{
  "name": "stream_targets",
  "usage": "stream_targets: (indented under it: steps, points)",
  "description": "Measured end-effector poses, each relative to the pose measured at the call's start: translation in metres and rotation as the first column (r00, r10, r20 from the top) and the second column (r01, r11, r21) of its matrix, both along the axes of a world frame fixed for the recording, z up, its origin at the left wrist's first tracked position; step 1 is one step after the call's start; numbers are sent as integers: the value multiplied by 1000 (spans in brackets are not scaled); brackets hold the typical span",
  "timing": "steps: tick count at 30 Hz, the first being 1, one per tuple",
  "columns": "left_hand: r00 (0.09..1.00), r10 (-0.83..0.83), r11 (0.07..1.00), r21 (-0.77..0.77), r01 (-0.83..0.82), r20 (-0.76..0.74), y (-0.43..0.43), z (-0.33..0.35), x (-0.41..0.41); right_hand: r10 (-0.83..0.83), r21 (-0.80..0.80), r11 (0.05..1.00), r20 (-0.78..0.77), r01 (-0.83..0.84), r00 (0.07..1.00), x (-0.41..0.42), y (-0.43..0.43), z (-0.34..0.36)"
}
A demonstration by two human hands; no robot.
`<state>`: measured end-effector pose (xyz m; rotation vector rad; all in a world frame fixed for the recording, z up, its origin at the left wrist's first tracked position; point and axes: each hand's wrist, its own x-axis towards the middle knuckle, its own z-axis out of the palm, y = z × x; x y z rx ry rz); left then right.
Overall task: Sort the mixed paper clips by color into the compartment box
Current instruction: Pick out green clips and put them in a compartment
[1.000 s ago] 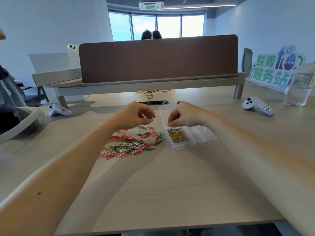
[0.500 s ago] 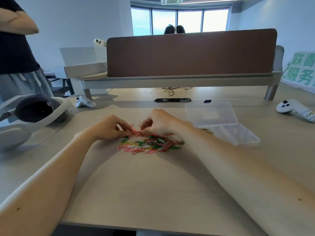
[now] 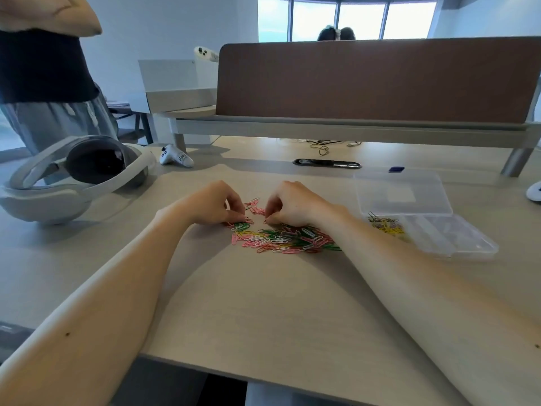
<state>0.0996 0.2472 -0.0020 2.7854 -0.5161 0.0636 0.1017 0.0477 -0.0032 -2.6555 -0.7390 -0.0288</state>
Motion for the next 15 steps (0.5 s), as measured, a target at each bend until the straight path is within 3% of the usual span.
stream_targets:
  steps: [5, 15]
  points:
    - [1000, 14, 1000, 25, -14, 4, -3, -3, 1, 7, 34, 999, 1, -7, 1000, -4, -4, 4]
    - [998, 18, 980, -200, -6, 59, -3, -1, 0, 53, 36, 998, -52, -51, 997, -13, 1, 5]
